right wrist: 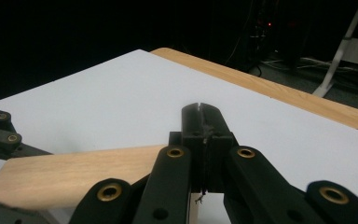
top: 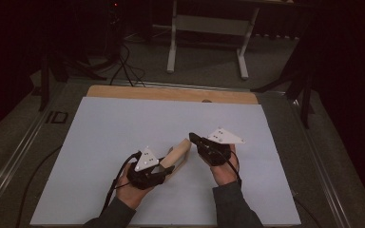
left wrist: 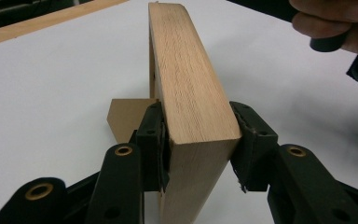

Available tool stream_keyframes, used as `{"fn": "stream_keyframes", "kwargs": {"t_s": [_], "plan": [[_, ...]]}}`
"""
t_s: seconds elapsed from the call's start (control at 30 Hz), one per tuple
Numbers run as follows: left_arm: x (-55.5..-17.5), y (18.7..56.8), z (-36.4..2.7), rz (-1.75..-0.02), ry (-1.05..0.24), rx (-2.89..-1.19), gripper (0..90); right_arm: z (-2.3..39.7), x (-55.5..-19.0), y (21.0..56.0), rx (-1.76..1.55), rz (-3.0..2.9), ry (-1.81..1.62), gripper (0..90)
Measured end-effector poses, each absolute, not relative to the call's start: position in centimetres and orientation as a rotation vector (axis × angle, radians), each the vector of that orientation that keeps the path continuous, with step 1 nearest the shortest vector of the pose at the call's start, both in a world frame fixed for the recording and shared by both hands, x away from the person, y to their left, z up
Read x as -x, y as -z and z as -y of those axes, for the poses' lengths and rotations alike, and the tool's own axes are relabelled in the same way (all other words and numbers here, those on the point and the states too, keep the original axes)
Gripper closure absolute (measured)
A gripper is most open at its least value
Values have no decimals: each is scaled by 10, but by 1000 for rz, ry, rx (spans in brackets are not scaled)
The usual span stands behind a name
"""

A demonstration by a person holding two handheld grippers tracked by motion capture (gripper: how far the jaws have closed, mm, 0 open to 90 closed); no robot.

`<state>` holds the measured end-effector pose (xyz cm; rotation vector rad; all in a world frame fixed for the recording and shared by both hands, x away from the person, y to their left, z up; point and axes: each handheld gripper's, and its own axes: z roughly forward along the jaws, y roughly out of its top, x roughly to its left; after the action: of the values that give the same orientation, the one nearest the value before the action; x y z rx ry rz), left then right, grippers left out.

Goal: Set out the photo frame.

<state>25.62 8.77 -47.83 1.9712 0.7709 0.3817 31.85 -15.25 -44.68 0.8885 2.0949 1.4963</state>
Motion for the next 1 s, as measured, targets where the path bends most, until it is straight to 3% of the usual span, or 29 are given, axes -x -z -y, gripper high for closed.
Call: {"fn": "stream_keyframes", "kwargs": {"t_s": [1.0], "plan": [[-253, 478, -83, -741, -390, -1988, 600, 134, -326, 463, -874, -2115, -1435, 894]]}}
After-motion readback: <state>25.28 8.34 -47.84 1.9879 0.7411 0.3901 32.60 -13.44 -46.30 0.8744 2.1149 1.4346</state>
